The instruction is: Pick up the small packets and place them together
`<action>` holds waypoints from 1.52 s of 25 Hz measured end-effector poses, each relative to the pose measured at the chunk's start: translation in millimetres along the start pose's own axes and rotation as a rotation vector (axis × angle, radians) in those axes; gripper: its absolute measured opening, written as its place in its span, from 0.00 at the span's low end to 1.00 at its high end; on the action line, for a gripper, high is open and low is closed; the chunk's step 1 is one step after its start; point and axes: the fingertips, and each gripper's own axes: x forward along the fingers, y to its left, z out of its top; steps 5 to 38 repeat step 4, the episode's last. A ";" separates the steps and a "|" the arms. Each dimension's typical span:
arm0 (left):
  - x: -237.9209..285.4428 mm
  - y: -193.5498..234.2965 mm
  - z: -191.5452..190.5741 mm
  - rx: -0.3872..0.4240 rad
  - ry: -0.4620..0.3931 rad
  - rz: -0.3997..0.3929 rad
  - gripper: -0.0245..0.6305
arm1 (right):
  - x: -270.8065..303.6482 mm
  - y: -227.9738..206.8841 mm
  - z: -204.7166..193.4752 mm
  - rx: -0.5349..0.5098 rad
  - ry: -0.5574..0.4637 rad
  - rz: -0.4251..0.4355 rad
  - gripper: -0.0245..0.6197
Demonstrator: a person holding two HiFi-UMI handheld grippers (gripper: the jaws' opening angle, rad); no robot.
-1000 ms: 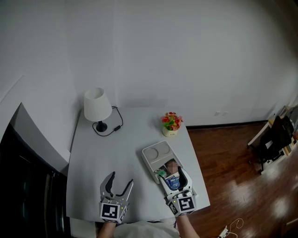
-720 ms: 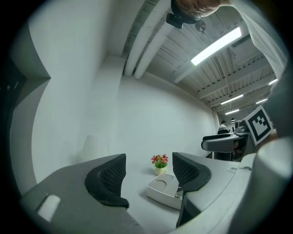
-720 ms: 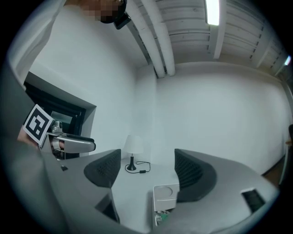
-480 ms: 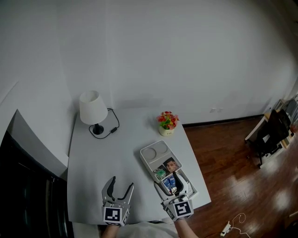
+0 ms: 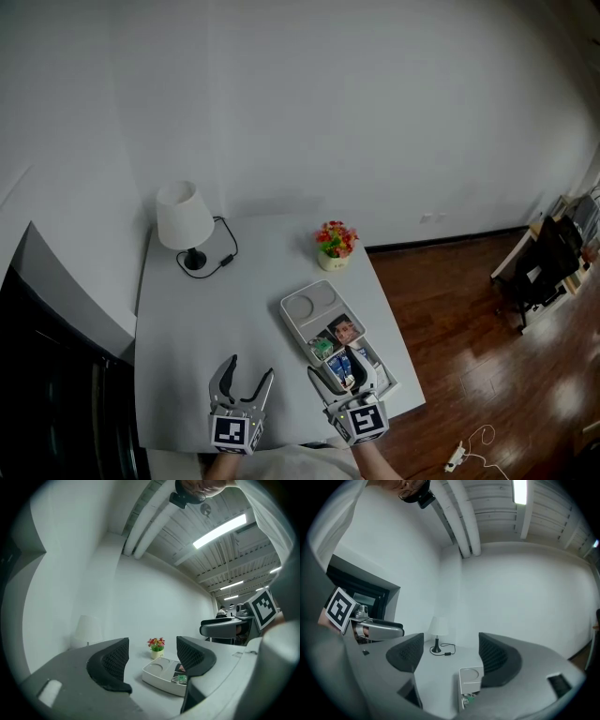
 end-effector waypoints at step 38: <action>1.8 -2.6 -6.0 -0.013 0.018 -0.009 0.51 | 0.7 -1.5 0.0 -0.002 0.003 0.000 0.63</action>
